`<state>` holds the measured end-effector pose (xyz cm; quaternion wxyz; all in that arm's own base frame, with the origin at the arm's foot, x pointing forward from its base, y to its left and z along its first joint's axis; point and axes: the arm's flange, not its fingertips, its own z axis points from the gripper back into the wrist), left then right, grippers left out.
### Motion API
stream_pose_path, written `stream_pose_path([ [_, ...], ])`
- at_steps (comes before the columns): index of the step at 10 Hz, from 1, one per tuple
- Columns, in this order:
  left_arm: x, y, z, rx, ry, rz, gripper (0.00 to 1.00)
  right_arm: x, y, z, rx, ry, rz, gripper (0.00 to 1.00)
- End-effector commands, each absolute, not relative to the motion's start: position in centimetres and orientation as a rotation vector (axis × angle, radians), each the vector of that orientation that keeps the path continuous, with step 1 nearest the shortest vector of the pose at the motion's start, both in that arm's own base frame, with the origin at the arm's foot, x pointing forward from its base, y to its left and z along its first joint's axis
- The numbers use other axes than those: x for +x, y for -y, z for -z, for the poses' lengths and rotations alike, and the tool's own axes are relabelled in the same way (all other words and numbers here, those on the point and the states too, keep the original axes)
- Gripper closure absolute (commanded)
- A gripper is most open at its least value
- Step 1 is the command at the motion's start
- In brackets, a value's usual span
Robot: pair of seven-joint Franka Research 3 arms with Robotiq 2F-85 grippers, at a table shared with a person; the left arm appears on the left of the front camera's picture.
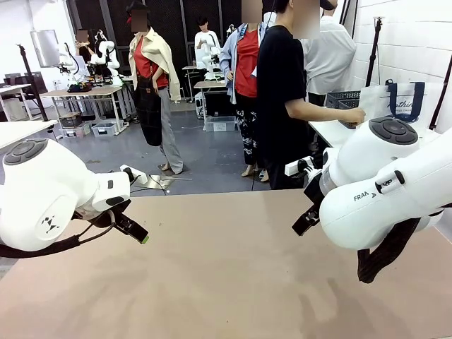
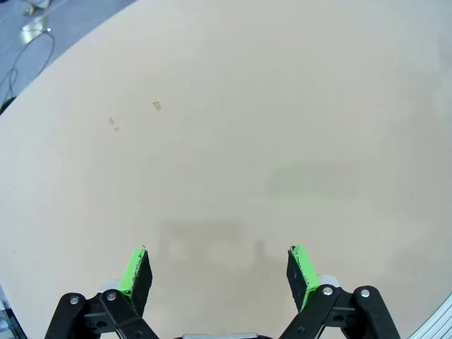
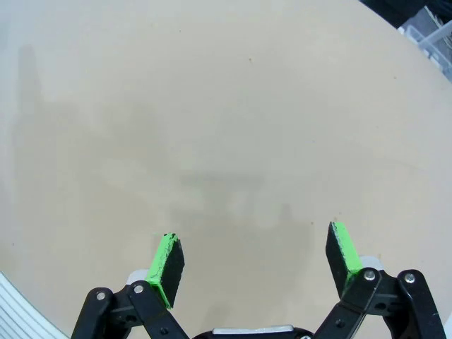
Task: Transfer purchased items from the store into the shopping bag.
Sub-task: Open the Reusable shopping bag in the center of the table.
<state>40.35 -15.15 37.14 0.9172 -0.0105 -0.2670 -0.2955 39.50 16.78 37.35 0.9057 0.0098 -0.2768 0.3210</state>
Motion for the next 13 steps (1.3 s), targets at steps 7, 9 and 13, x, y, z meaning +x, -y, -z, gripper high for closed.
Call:
stream_pose_path([
  [7,40.36,15.08,-37.14,-0.022,0.549,0.606,0.00,39.50,-16.77,-37.35,0.021,0.572,-0.663,0.00],
  [9,40.36,15.08,-37.14,-0.022,0.549,0.606,0.00,39.50,-16.77,-37.35,0.021,0.572,-0.663,0.00],
  [13,40.36,15.08,-37.14,-0.022,0.549,0.606,0.00,39.50,-16.77,-37.35,0.021,0.572,-0.663,0.00],
])
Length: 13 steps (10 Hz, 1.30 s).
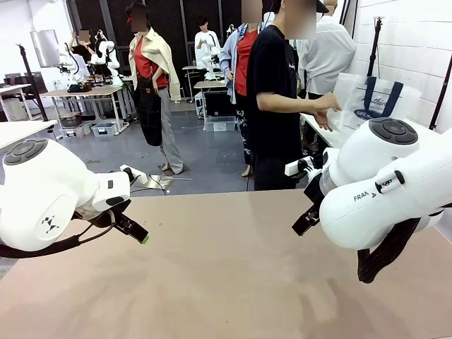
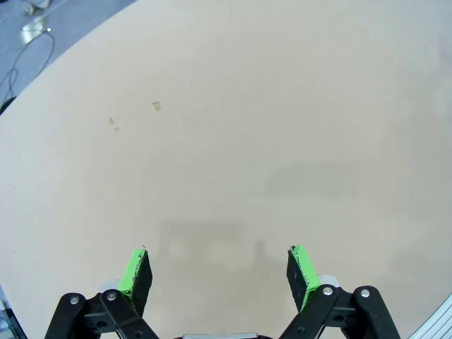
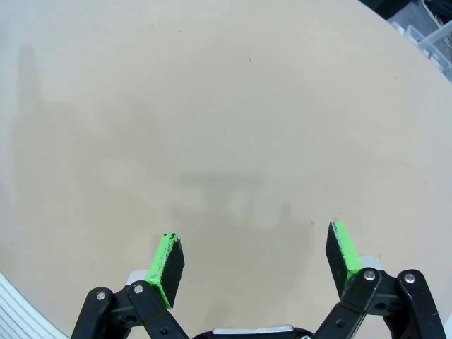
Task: Transfer purchased items from the store into the shopping bag.
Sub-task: Open the Reusable shopping bag in the center of the table.
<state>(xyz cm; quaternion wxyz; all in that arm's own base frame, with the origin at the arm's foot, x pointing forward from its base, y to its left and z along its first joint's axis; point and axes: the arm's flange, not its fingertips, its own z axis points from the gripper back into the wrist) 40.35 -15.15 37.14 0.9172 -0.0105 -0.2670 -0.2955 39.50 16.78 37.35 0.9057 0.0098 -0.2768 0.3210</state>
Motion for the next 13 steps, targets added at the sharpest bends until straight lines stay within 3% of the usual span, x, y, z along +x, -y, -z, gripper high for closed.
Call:
stream_pose_path([
  [1,40.36,15.08,-37.14,-0.022,0.549,0.606,0.00,39.50,-16.77,-37.35,0.021,0.572,-0.663,0.00],
  [13,40.36,15.08,-37.14,-0.022,0.549,0.606,0.00,39.50,-16.77,-37.35,0.021,0.572,-0.663,0.00],
])
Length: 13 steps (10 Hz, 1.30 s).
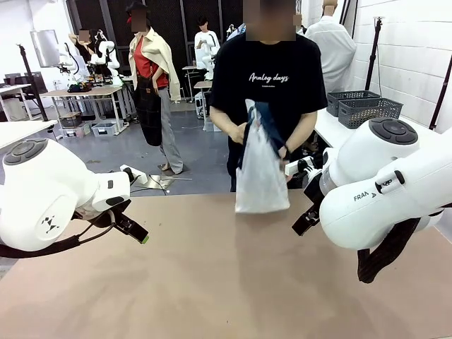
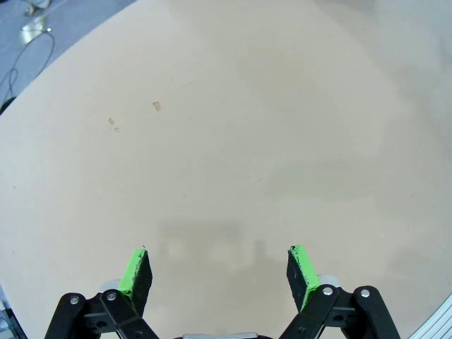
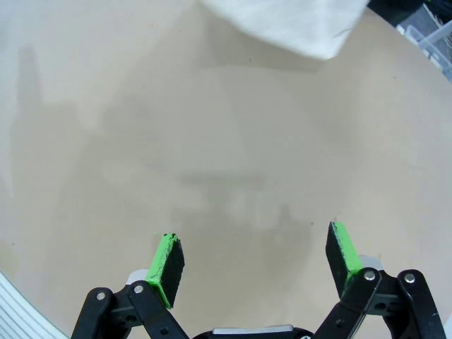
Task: Transfer purchased items from the store into the shopping bag.
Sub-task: Open the Reusable shopping bag in the center of the table.
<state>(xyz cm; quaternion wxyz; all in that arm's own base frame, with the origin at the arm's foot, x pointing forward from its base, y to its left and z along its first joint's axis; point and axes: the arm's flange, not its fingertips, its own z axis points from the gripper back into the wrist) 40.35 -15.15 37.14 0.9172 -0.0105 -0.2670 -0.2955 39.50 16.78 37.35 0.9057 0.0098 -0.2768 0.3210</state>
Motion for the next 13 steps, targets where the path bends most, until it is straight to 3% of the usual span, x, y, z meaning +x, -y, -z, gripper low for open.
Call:
stream_pose_path([
  [1,40.36,15.08,-37.14,-0.022,0.549,0.606,0.00,39.50,-16.77,-37.35,0.021,0.572,-0.663,0.00],
  [13,40.36,15.08,-37.14,-0.022,0.549,0.606,0.00,39.50,-16.77,-37.35,0.021,0.572,-0.663,0.00],
])
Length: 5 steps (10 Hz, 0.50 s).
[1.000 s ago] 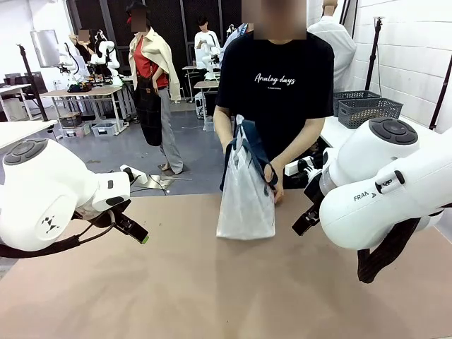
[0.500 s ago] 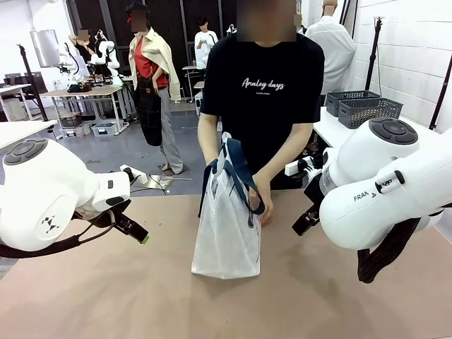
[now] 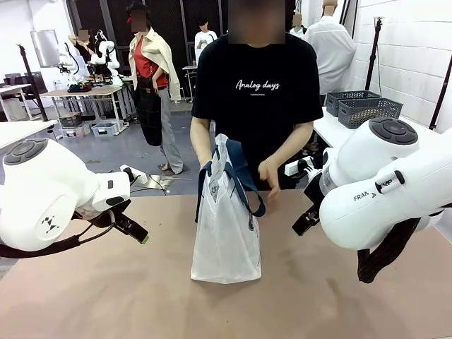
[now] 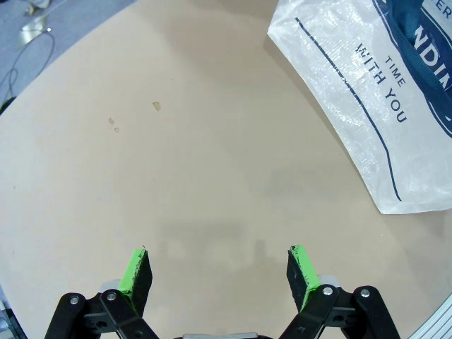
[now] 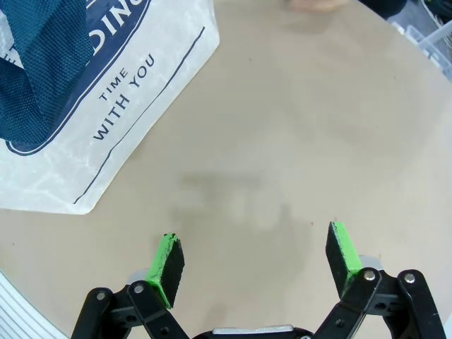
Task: Transfer purchased items from the store into the shopping bag.
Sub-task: Open the Reusable shopping bag in the center of the table.
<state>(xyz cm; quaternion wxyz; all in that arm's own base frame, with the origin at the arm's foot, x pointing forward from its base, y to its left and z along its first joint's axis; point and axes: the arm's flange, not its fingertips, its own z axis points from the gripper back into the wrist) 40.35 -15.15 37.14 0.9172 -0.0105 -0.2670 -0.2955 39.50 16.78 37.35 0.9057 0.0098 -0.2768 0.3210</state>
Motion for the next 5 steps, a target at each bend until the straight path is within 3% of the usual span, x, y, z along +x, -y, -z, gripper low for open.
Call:
stream_pose_path([
  [1,40.36,15.08,-37.14,-0.022,0.549,0.606,0.00,39.50,-16.77,-37.35,0.021,0.572,-0.663,0.00],
  [5,40.36,15.08,-37.14,-0.022,0.549,0.606,0.00,39.50,-16.77,-37.35,0.021,0.572,-0.663,0.00],
])
